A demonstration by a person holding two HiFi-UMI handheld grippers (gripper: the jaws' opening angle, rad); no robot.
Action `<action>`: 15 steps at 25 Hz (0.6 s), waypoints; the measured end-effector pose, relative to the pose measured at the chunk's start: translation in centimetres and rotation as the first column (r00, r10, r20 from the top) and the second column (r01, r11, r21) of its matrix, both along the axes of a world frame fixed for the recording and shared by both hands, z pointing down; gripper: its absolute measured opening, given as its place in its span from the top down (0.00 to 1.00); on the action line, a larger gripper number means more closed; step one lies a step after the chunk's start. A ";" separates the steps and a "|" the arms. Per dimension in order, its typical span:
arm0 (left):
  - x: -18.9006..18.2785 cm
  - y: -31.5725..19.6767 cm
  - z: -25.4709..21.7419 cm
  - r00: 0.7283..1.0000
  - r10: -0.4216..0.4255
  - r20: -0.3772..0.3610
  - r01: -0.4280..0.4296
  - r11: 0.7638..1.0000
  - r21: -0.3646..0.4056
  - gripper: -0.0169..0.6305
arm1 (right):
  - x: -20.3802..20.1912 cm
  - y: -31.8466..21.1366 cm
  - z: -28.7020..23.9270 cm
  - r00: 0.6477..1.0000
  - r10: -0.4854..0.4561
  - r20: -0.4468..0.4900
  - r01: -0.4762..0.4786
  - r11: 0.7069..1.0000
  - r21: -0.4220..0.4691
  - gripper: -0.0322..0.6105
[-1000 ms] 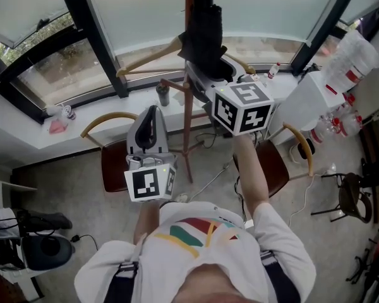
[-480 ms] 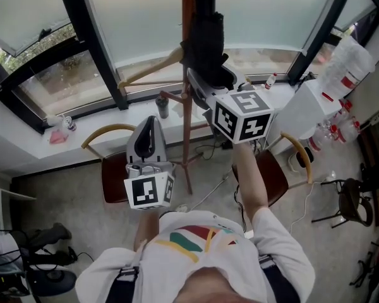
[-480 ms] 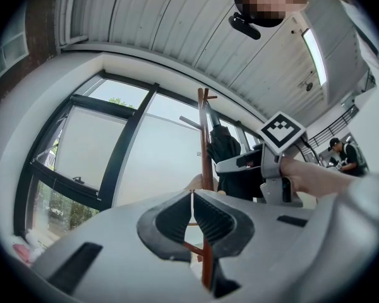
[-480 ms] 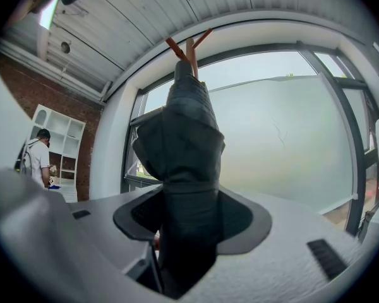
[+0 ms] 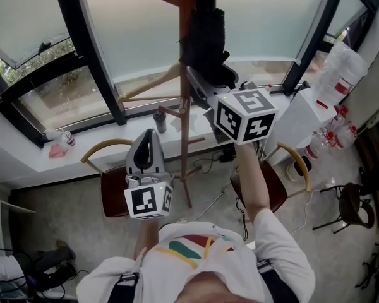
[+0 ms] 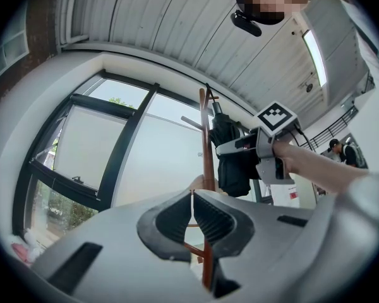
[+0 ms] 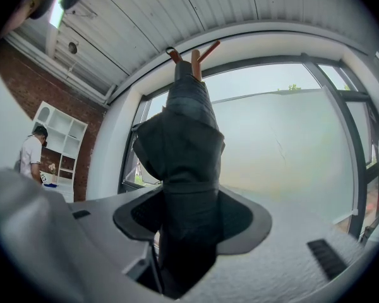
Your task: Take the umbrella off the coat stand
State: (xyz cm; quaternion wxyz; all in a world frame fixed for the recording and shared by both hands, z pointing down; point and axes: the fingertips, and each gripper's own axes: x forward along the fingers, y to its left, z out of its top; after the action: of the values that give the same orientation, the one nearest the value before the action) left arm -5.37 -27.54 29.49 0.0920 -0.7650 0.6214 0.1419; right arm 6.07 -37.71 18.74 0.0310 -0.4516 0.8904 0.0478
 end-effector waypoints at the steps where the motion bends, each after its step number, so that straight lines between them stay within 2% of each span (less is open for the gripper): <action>1: 0.1 0.0 0.0 1.000 0.000 0.001 0.000 1.000 -0.001 0.96 | 0.1 0.0 -0.7 1.000 0.000 -0.001 0.000 1.000 0.012 0.60; 8: 0.7 -0.1 0.0 1.000 0.020 0.001 -0.020 1.000 0.002 0.96 | 0.8 0.8 -6.2 1.000 0.007 0.001 -0.007 0.993 0.115 0.60; 15: 0.7 -0.1 0.1 1.000 0.029 0.005 -0.029 0.999 0.017 0.96 | 1.8 2.9 -10.9 1.000 0.010 0.022 -0.015 0.973 0.230 0.60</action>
State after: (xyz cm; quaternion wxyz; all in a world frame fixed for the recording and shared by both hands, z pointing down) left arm -4.65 -27.68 29.54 0.0981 -0.7734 0.6088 0.1466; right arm 7.82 -34.85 7.81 0.0920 -0.4510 0.8756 0.1464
